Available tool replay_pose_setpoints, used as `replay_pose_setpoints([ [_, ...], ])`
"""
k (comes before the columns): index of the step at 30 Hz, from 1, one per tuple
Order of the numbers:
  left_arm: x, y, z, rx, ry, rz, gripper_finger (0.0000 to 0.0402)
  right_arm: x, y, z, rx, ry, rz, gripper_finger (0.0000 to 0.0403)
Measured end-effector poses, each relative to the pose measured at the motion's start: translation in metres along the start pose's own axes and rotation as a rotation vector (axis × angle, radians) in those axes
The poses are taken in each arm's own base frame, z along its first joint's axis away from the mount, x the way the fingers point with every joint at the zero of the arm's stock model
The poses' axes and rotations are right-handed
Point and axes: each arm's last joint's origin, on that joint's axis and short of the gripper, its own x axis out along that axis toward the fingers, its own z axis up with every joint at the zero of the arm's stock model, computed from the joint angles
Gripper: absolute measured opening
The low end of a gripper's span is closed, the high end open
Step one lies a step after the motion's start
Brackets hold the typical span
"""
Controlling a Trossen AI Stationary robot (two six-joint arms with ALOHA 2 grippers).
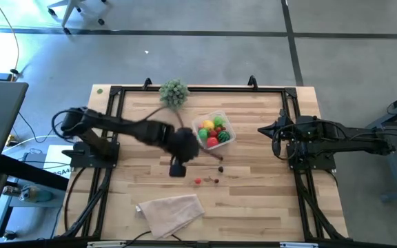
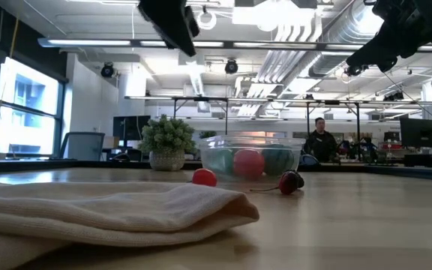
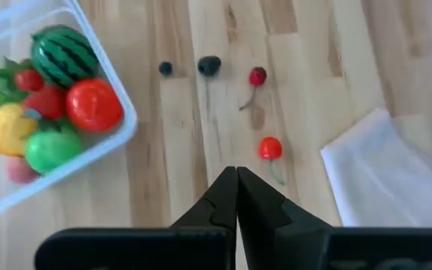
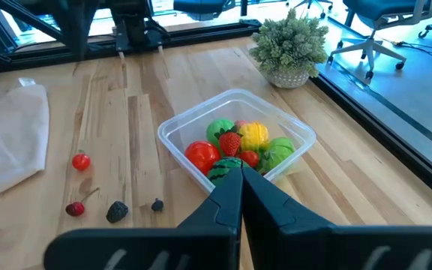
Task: Pick and placing Produce into tupperware
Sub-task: Put the red cherry into the transparent bin
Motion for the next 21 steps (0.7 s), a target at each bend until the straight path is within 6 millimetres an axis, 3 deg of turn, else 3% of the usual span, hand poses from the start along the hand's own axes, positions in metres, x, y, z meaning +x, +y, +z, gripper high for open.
replay_pose_setpoints([
  [6, 0.031, -0.035, -0.042, -0.024, -0.244, 0.066, 0.0001, 0.0, 0.0, 0.0, 0.0, 0.0, 0.0, 0.0],
  [11, 0.058, -0.043, -0.07, -0.073, -0.347, -0.005, 0.0007, 0.0, 0.0, 0.0, 0.0, 0.0, 0.0, 0.0],
  [15, 0.071, -0.043, -0.082, -0.11, -0.311, -0.047, 0.0022, 0.0, 0.0, 0.0, 0.0, 0.0, 0.0, 0.0],
  [21, 0.082, -0.045, -0.082, -0.123, -0.31, -0.061, 0.0075, 0.0, 0.0, 0.0, 0.0, 0.0, 0.0, 0.0],
])
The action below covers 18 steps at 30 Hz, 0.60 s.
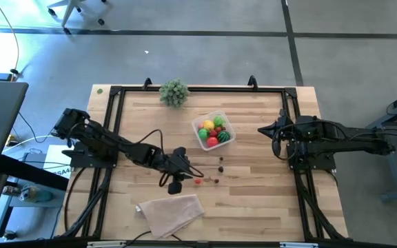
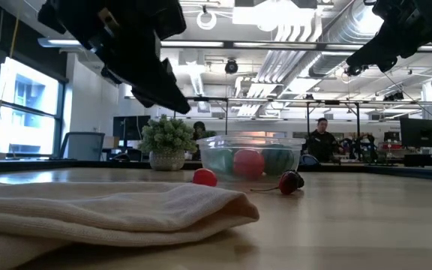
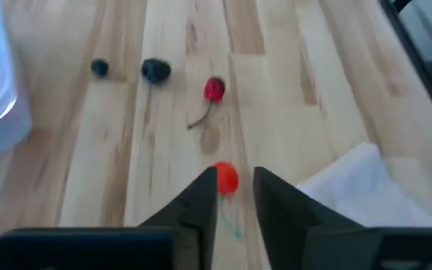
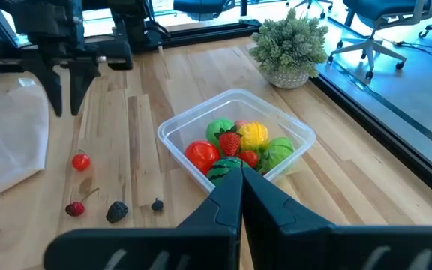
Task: Pick and placing Produce into tupperware
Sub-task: Put the red cherry into the transparent bin
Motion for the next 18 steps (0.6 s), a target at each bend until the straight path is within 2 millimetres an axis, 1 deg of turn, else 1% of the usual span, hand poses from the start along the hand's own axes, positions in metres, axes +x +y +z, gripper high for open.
replay_pose_setpoints([
  [6, 0.007, -0.001, 0.0, -0.002, -0.022, -0.027, 0.0147, 0.0, 0.0, 0.0, 0.0, 0.0, 0.0, 0.0],
  [10, 0.007, -0.001, 0.001, -0.018, -0.028, -0.022, 0.0188, 0.0, 0.0, 0.0, 0.0, 0.0, 0.0, 0.0],
  [13, 0.007, -0.001, 0.001, -0.029, -0.033, 0.0, 0.021, 0.0, 0.0, 0.0, 0.0, 0.0, 0.0, 0.0],
  [16, 0.007, 0.0, 0.0, -0.029, -0.032, 0.008, 0.0224, 0.0, 0.0, 0.0, 0.0, 0.0, 0.0, 0.0],
  [18, 0.013, 0.0, -0.001, -0.029, -0.033, 0.008, 0.0228, 0.0, 0.0, 0.0, 0.0, 0.0, 0.0, 0.0],
])
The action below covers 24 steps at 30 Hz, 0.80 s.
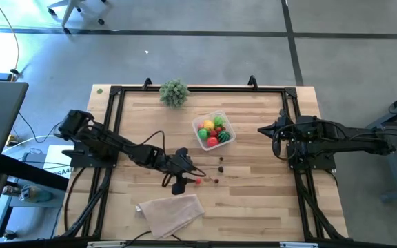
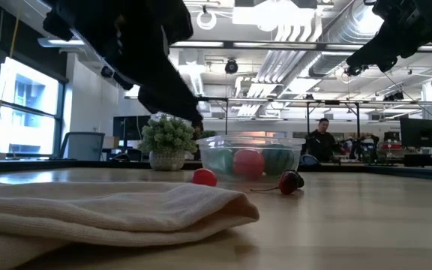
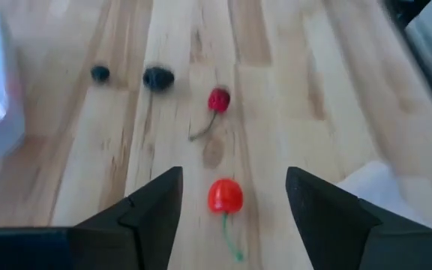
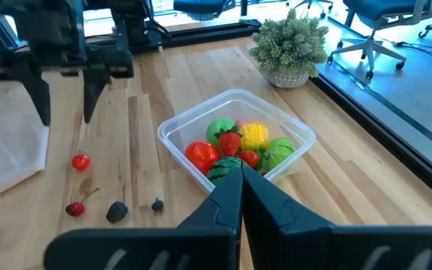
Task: Pick and placing Produce into tupperware
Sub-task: Put the red cherry into the transparent bin
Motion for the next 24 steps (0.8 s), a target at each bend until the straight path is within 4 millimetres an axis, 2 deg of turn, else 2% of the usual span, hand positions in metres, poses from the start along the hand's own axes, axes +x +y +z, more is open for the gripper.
replay_pose_setpoints([
  [24, 0.053, -0.001, -0.02, 0.097, 0.119, 0.007, 0.0223, 0.0, 0.0, 0.0, 0.0, 0.0, 0.0, 0.0],
])
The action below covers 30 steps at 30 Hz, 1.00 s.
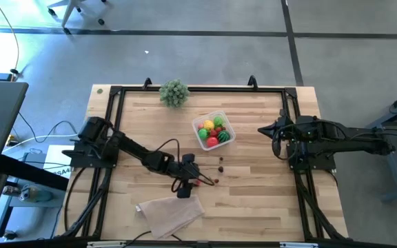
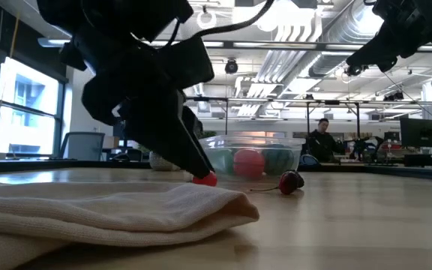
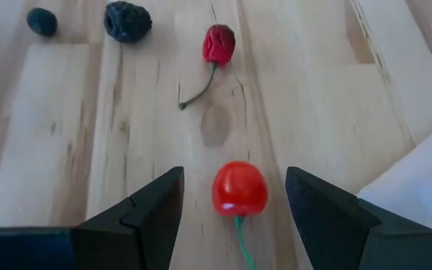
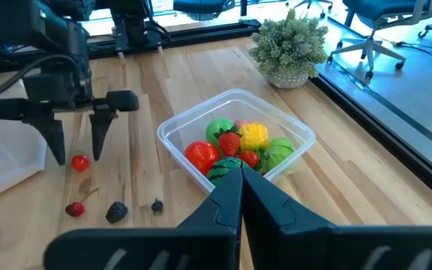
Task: Pick and placing Produce into tupperware
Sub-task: Put the red cherry into the transparent bin
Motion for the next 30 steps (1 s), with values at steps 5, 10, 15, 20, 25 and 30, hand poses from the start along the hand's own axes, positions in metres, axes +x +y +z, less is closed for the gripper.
replay_pose_setpoints([
  [5, 0.0056, 0.0003, -0.006, -0.001, 0.03, -0.002, 0.0223, 0.0, 0.0, 0.0, 0.0, 0.0, 0.0, 0.0],
  [10, 0.0054, 0.0013, -0.0056, 0.0, 0.025, 0.033, 0.0223, 0.0, 0.0, -0.0001, 0.0, 0.0, 0.0, 0.0],
  [15, 0.0052, 0.0033, -0.0072, -0.001, 0.034, 0.094, 0.0223, 0.0, 0.0, 0.0, 0.0, 0.0, 0.0, 0.0],
  [20, 0.0049, 0.0047, -0.0073, -0.001, 0.031, 0.132, 0.0223, 0.0, 0.0, 0.0, 0.0, 0.0, 0.0, 0.0],
  [25, 0.0047, 0.0052, -0.007, 0.0, 0.027, 0.15, 0.0223, 0.0, 0.0, 0.0, 0.0, 0.0, 0.0, 0.0],
  [30, 0.0048, 0.0041, -0.0072, 0.032, 0.035, 0.111, 0.0223, 0.0, 0.0, 0.0, 0.0, 0.0, 0.0, 0.0],
])
